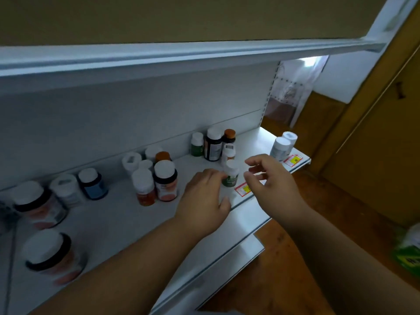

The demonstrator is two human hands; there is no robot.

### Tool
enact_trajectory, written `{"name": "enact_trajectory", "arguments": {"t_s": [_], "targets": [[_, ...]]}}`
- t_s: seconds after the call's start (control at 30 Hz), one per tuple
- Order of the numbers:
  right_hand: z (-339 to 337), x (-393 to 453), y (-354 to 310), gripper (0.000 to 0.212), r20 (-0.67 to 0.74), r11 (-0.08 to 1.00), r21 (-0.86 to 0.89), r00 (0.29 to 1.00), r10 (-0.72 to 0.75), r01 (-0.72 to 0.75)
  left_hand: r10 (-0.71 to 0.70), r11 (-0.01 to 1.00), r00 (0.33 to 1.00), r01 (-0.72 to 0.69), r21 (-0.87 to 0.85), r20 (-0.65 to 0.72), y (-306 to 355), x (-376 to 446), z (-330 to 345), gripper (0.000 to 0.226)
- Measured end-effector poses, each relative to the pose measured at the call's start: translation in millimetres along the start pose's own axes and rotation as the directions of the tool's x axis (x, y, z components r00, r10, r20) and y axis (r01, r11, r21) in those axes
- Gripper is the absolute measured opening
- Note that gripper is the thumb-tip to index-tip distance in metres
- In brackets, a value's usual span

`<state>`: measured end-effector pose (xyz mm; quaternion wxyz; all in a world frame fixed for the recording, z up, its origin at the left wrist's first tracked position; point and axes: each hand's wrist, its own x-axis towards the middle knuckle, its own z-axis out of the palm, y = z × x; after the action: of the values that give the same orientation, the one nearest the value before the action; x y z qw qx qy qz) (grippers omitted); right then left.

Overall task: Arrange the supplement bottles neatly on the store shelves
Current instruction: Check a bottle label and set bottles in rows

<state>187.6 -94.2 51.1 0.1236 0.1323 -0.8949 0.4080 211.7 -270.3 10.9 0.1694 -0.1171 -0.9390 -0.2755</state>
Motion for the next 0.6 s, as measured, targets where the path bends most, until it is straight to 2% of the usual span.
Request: {"name": "enact_trajectory", "arguments": {"t_s": [0.17, 0.27, 0.43, 0.53, 0.6], "targets": [[7, 66, 48, 0.022, 0.075, 0.998, -0.055, 0.997, 0.007, -0.003, -0.065, 0.998, 0.998, 0.065, 0.022, -0.002, -1, 39, 31, 0.049], [23, 114, 81, 0.030, 0.198, 0.993, -0.113, 0.980, -0.019, 0.042, -0.104, 0.993, 0.994, 0.105, 0.051, -0.023, -1, 61, 46, 0.048], [54, 173, 125, 0.047, 0.496, 0.953, -0.204, 0.863, -0.098, 0.226, -0.346, 0.936, 0.937, 0.349, 0.044, -0.054, 2, 85, 71, 0.051], [64, 187, 139, 0.042, 0.556, 0.935, -0.094, 0.797, -0.236, 0.342, -0.418, 0.905, 0.901, 0.424, 0.031, -0.111, 9, 94, 84, 0.051], [67, 190, 145, 0.046, 0.542, 0.925, -0.071, 0.793, -0.279, 0.374, -0.454, 0.886, 0.877, 0.462, 0.021, -0.155, 14, 95, 90, 0.051]]}}
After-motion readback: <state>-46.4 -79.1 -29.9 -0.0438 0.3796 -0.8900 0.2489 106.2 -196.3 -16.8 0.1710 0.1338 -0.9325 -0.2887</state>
